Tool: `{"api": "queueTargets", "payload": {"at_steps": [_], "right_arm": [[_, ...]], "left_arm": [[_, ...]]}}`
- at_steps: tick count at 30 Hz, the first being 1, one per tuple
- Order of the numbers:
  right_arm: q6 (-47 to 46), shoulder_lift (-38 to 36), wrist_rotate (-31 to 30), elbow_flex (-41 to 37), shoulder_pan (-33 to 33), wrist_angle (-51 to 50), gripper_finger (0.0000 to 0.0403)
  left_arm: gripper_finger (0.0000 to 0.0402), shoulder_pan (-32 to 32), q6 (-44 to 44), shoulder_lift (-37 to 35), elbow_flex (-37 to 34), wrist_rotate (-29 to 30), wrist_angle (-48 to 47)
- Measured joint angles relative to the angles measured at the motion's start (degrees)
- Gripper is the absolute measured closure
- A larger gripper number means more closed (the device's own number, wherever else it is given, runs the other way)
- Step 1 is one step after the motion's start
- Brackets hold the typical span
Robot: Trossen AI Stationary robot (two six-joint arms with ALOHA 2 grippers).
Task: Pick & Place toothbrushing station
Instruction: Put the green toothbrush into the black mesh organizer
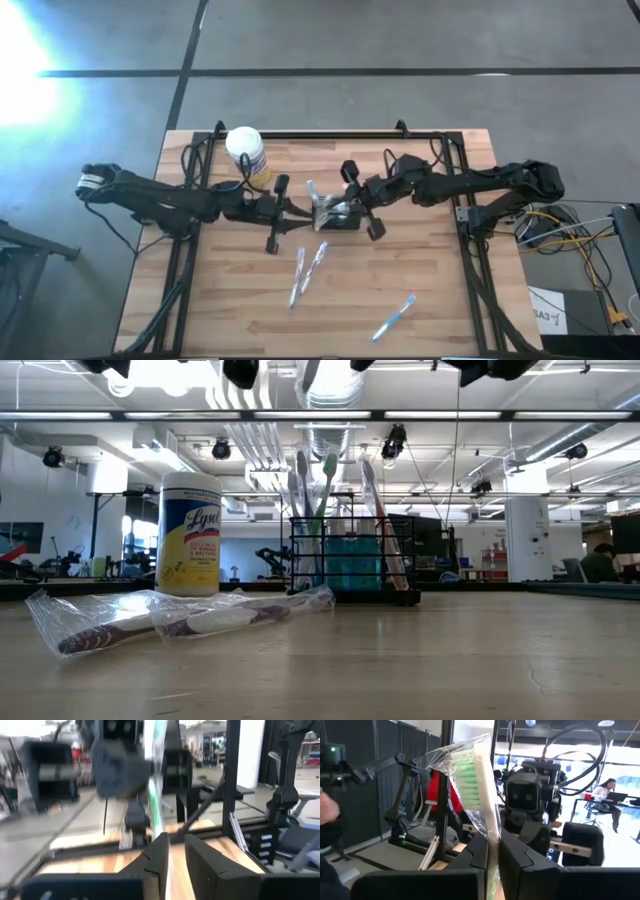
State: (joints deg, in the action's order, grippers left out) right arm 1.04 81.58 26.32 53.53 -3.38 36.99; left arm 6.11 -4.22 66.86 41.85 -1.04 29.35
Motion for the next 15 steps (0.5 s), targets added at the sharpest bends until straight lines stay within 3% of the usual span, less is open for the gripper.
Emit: {"api": "queueTargets", "payload": {"at_steps": [9, 15], "right_arm": [[1.03, -11.45, -0.12, -4.06, 0.04, -10.83, 0.0388], [1.09, -18.88, -0.36, -9.29, 0.04, -10.47, 0.0389]], "left_arm": [[0.0312, -0.04, 0.17, -12.49, 2.03, 0.23, -30.70], [0.0363, -0.14, -0.78, -24.48, -0.93, 0.64, -33.94]]}}
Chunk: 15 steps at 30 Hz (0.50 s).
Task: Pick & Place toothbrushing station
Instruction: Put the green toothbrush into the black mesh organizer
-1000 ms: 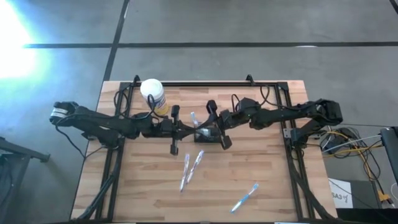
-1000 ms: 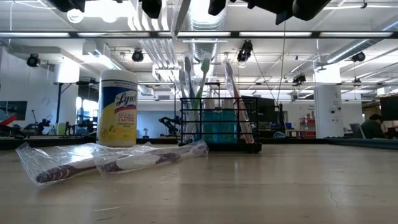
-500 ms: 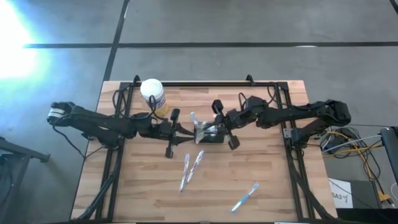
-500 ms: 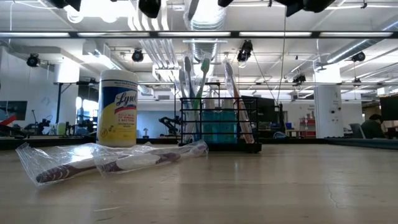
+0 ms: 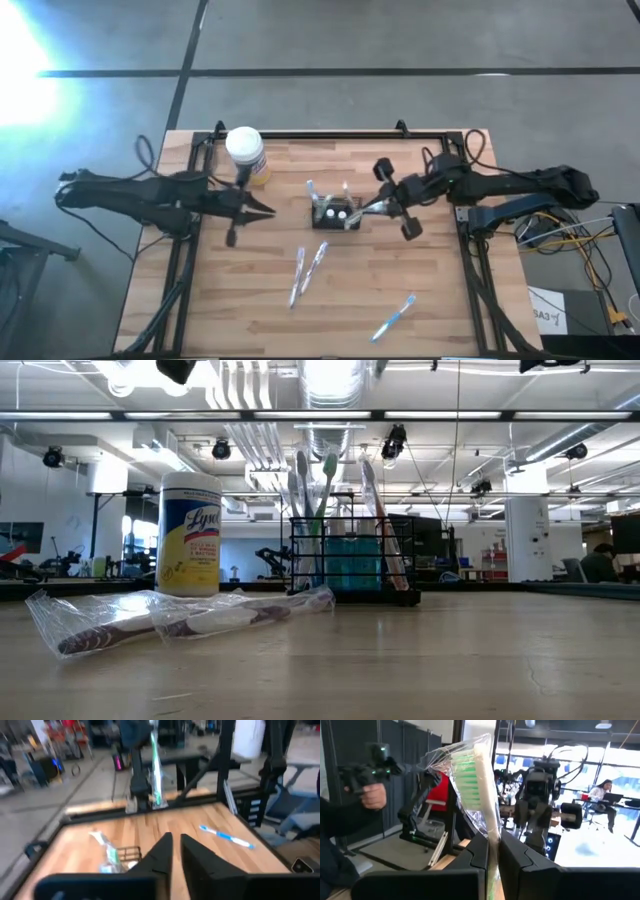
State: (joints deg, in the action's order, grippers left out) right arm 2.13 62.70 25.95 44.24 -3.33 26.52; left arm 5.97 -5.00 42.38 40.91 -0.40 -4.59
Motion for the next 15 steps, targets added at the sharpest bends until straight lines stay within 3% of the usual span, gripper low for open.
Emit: {"api": "queueTargets", "payload": {"at_steps": [3, 9, 15], "right_arm": [[0.01, -2.32, -0.33, -2.31, 0.00, -0.20, 0.0389], [0.00, -5.05, -0.61, -6.09, -0.05, -0.19, 0.0389], [-0.02, -5.16, -0.65, -7.65, -0.04, 0.04, 0.0389]], "left_arm": [[0.0394, -0.32, -1.99, -6.02, -3.17, 0.50, 0.16], [0.0398, -2.15, 0.82, -14.34, -14.13, 6.14, 7.33], [0.0399, -5.02, 7.19, -19.99, -26.80, 2.21, 23.13]]}}
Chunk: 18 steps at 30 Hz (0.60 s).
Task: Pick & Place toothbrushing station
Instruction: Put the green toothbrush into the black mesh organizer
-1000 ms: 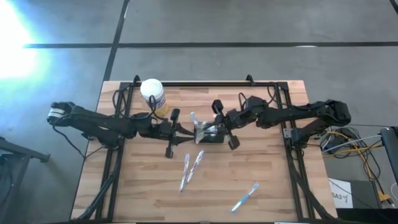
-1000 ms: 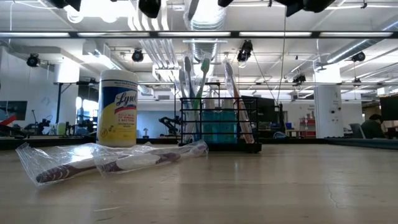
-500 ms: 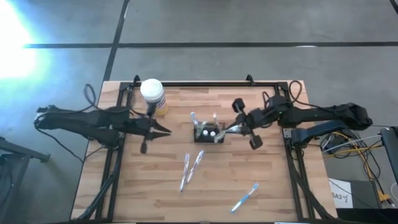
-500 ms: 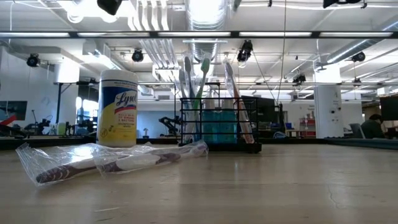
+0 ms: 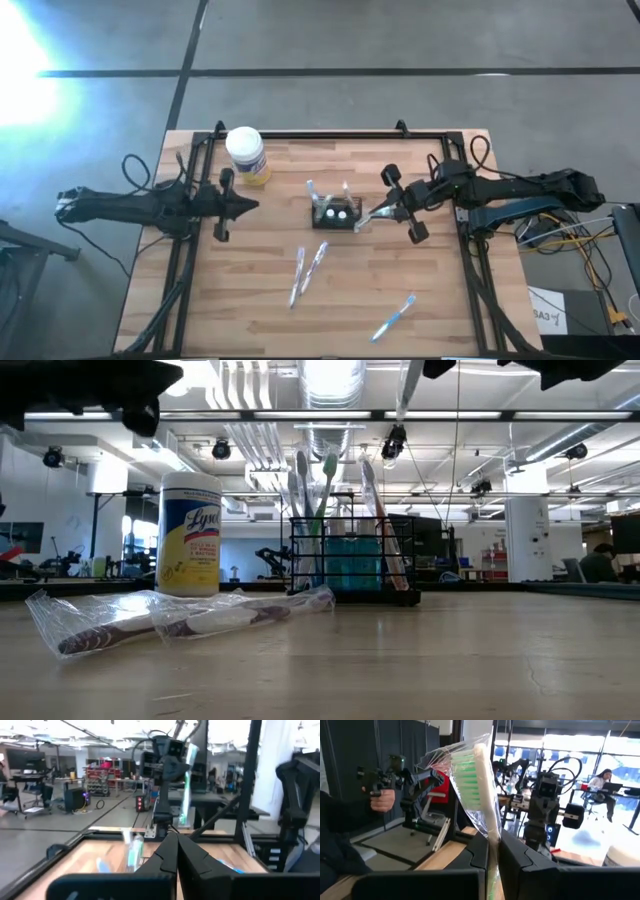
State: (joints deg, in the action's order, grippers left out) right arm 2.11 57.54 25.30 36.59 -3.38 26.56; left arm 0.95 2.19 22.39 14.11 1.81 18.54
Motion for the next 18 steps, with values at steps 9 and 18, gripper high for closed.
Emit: {"api": "queueTargets", "payload": {"at_steps": [9, 18], "right_arm": [[-0.20, 5.13, -1.81, 0.36, -0.07, 1.41, 0.0383], [0.02, 10.28, -8.82, 0.36, -0.04, 6.05, 0.0384]], "left_arm": [[0.0400, -2.12, 4.44, -2.54, -6.41, -0.68, -0.33], [0.0394, -2.14, 4.38, -2.87, -10.36, -0.33, -1.02]]}}
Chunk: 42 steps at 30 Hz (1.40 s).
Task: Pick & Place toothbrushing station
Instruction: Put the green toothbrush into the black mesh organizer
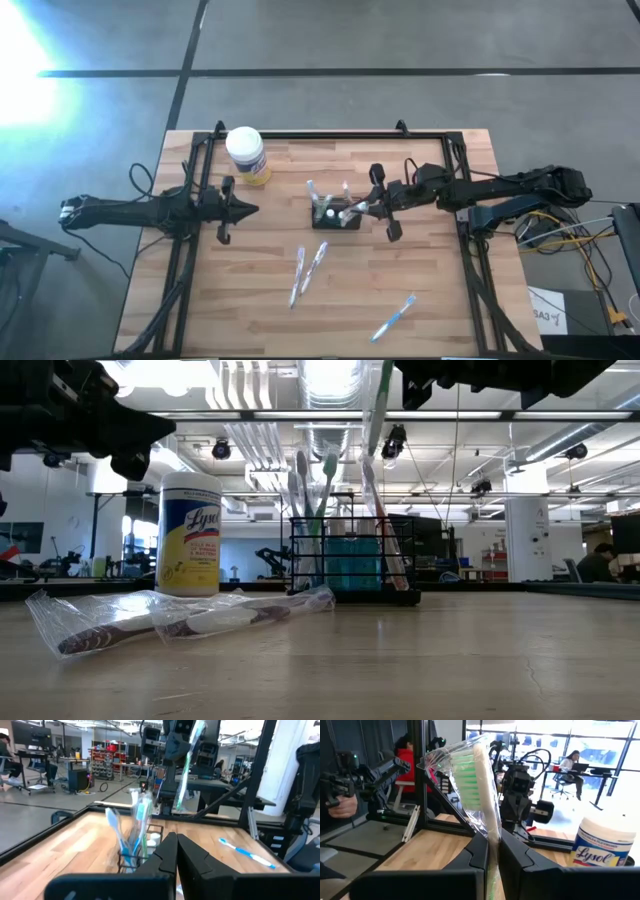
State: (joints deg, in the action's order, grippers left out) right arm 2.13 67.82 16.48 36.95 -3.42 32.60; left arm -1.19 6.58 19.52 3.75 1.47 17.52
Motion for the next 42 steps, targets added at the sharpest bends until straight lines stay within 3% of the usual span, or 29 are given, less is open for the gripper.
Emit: {"api": "queueTargets", "payload": {"at_steps": [12, 23, 32, 42], "right_arm": [[1.33, 9.07, -4.90, 3.58, 0.00, 1.89, 0.0385], [0.87, 19.02, -9.28, 6.67, -0.02, 10.47, 0.0385], [0.75, 23.34, -16.59, 7.72, 0.04, 11.63, 0.0385], [0.62, 28.14, -18.04, 7.72, 0.15, 13.21, 0.0385]], "left_arm": [[0.0391, -0.15, 0.46, -0.45, -2.40, 3.18, 0.00], [0.0395, -0.15, 0.34, -0.43, -3.08, 3.14, 0.02], [0.0383, -0.16, 1.11, -0.43, -3.10, 3.15, 0.03], [0.0389, -0.15, 1.17, -0.43, -3.10, 3.11, 0.03]]}}
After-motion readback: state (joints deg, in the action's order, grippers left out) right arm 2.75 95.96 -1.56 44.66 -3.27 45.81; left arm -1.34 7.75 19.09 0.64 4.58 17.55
